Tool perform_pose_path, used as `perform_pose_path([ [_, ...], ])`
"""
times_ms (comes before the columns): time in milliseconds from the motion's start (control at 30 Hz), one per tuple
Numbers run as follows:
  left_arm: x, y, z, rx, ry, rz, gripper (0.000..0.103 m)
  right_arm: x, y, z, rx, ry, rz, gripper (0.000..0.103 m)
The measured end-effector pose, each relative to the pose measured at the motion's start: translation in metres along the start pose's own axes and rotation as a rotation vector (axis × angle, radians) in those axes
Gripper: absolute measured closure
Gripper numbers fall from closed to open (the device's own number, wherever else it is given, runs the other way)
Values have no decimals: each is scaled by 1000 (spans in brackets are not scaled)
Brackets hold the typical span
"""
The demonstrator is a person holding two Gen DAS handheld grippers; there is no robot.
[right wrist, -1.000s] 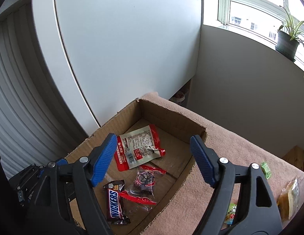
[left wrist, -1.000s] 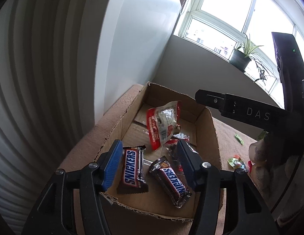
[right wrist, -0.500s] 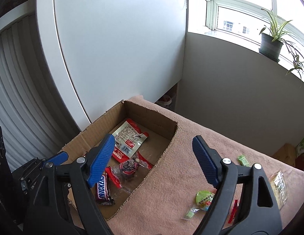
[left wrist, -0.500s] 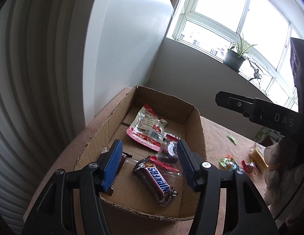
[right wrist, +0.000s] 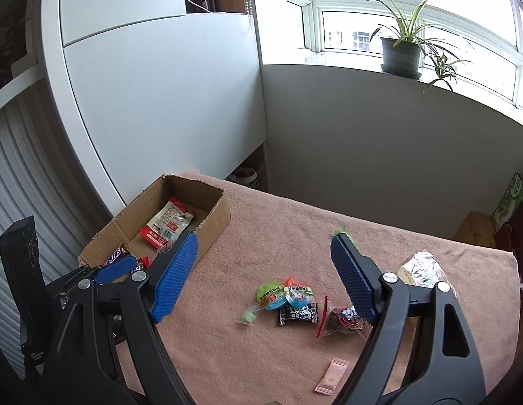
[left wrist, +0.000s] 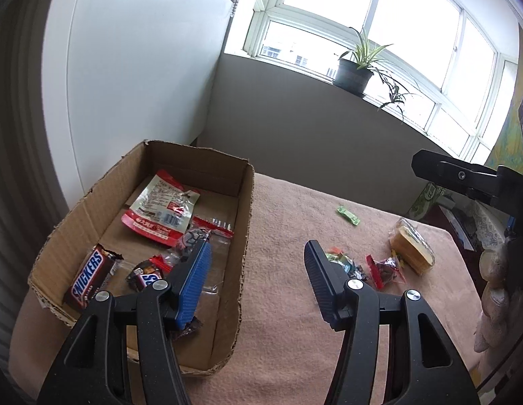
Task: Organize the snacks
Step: 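Grasp the pink candy with the right tool while the left tool grasps the green candy bag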
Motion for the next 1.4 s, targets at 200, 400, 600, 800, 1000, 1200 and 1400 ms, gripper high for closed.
perform_pose_path([
  [200,-38,-16,16,61,-27,66,46,-51,-41,-31,3,-40,96,19],
  [400,-56,-35,33,129,-17,142,46,-83,-98,-36,69,-43,172,19],
  [600,-69,-41,38,104,58,218,46,-93,-148,-18,138,1,239,36],
  [800,-83,-42,24,6,112,303,46,-96,-163,-7,153,14,259,42],
  [1000,-99,-47,32,37,70,337,52,-96,-164,1,171,12,274,48],
  [1200,-109,-55,43,112,8,333,59,-93,-166,9,192,-3,260,51],
  [1400,-102,-59,62,186,15,296,63,-89,-164,17,211,-29,233,51],
])
Point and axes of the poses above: each gripper's, at about its wrist camera, not at the fingertips, and z roughly the way its jaws point, x to its left, y to its top, the point moved 7 cm from there along z, roughly the way its jaws point, and after that the axes turned 15 degrees about y, right-handed, at the moved point
